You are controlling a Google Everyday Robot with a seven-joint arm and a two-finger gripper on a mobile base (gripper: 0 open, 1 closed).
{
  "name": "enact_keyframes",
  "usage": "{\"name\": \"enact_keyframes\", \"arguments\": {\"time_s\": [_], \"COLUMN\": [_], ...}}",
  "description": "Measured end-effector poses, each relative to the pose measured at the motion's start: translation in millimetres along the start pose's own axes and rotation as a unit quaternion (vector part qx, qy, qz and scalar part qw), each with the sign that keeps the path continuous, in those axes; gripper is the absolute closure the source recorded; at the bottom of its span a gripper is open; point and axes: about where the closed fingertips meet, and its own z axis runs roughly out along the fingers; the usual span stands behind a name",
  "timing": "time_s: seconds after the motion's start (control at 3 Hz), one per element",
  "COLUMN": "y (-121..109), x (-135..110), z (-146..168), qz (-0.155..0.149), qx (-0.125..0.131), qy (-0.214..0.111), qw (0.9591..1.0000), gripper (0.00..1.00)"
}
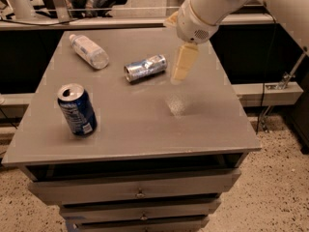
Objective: Place redbull can upright
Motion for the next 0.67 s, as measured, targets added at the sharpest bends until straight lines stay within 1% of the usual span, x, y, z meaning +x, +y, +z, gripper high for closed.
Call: {"name": "enact_keyframes", "arguments": {"time_s": [0.33,0.67], "y": [-15.7,-24.0], "x": [-5.1,-12.6], "z": [35.5,61.9], "qz": [-0.019,-0.029], "qx": [-0.015,-0.029], "qy": [0.001,0.006], "qw": [0.9997,0.9991], "gripper": [0.00,0.00]}}
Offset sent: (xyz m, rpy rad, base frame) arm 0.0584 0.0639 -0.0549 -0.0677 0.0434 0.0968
